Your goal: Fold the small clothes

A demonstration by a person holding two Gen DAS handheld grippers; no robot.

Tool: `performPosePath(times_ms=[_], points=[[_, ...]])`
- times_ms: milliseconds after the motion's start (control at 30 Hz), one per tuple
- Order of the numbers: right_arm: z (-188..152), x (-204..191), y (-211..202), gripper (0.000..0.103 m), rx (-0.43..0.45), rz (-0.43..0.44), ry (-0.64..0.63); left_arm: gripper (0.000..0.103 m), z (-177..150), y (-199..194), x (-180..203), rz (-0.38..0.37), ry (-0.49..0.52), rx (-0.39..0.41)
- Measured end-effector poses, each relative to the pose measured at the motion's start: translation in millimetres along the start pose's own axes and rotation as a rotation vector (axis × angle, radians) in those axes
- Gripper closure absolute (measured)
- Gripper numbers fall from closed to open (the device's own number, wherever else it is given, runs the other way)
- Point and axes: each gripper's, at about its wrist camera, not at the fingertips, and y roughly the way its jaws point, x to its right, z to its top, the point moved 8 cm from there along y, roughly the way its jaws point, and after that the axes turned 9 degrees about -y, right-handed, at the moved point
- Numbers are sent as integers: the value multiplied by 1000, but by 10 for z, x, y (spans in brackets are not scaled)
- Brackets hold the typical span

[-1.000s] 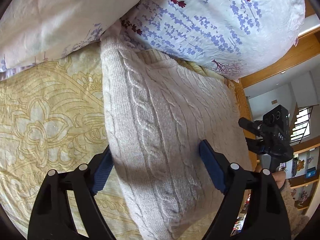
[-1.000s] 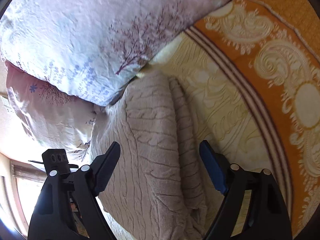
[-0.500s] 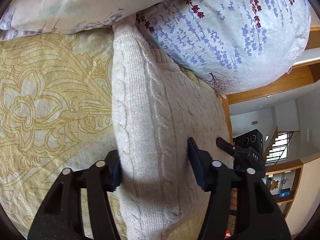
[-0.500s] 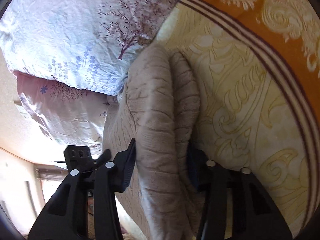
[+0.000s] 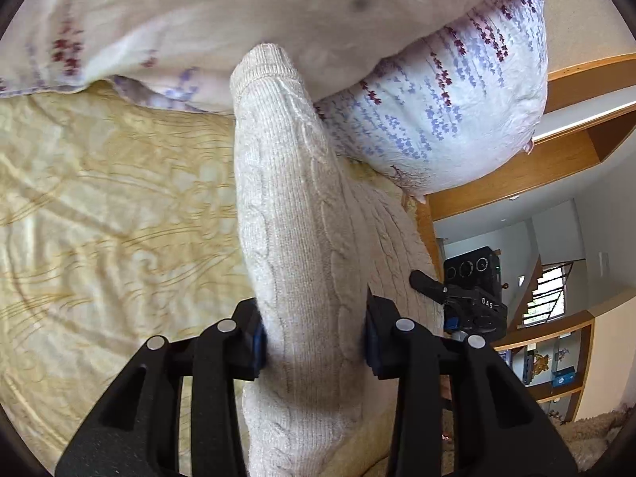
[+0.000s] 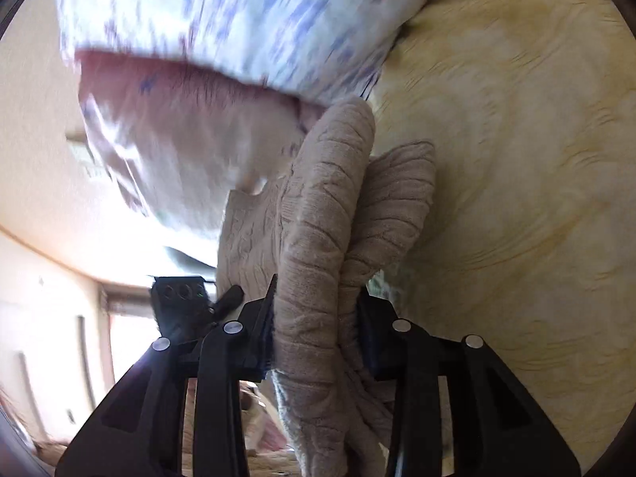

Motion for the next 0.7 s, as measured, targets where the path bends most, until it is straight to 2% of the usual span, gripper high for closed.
performPosePath(times_ms=[67,133,200,267,300,400,467,533,600,667,700], points=[[-65,1,165,69,-27,-79,-50,64,-40,-77,-265,65,-25,8],[-59,86,227,68,-26,-182,-83,61,-66,-61,-484,73,-74,16],[-64,110,275,64,-43,-212,-80,51,-85,-48,-603,75,-113,53],[-50,49,236,59,-49,-254,-114,48,-63,-80,-624,79,-137,83],[-21,32,136,56,-31,-266,-129,47,-62,-124,-603,105,-127,112],[107,-49,-142,54,81,-286,-149,37,-1,-388,-561,241,-42,239],[193,-74,-213,54,127,-292,-154,34,-8,-527,-389,292,58,307],[200,-28,-205,54,113,-303,-161,31,-43,-510,-150,338,187,331],[206,-13,-104,54,84,-330,-178,29,-78,-345,65,374,299,312],[204,16,-17,61,54,-341,-187,29,-99,-172,144,390,352,269],[207,10,35,85,47,-347,-199,32,-119,-90,135,382,349,232]])
